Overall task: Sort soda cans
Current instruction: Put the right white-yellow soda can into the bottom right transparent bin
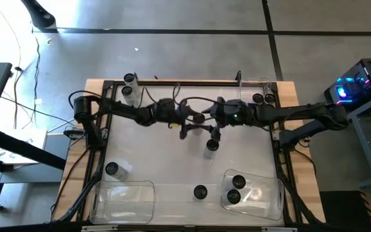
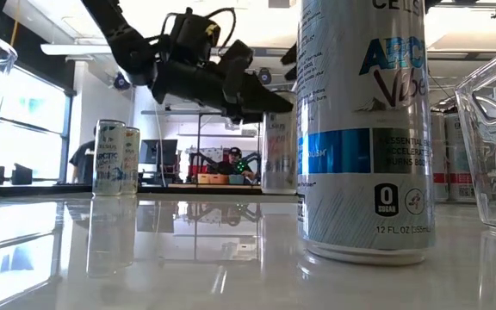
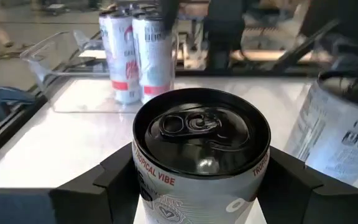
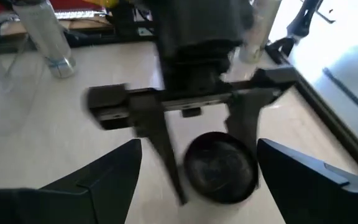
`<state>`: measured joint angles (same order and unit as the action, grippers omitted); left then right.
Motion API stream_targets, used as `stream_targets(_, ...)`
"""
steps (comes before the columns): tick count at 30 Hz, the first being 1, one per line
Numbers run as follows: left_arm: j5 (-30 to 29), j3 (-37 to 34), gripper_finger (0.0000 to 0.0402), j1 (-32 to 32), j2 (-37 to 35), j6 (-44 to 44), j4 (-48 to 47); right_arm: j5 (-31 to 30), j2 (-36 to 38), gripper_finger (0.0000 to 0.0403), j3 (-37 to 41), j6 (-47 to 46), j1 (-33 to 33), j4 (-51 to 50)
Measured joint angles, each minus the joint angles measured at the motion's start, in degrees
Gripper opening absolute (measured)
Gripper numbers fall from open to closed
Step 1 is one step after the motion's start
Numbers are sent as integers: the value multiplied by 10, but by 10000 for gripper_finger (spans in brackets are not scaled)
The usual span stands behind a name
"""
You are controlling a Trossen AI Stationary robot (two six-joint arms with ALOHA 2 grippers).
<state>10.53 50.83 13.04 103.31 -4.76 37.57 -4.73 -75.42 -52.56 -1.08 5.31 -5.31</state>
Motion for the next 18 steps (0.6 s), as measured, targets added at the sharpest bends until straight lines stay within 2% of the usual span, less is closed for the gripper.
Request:
stream_targets(2, -34, 0, 239, -14, 0, -10, -14, 14, -14, 314, 0, 0, 7, 4)
stream_targets(5, -56, 0, 273, -26, 0, -23, -20, 23, -29, 314, 0, 0, 14, 8)
stream_targets(11, -24, 1, 342, -23, -1, -30, -19, 24, -55, 314, 0, 0, 18, 17)
stream_targets(18, -22, 1, 355, -21, -5, -30, -29, 24, -78, 314, 0, 25, 22, 37)
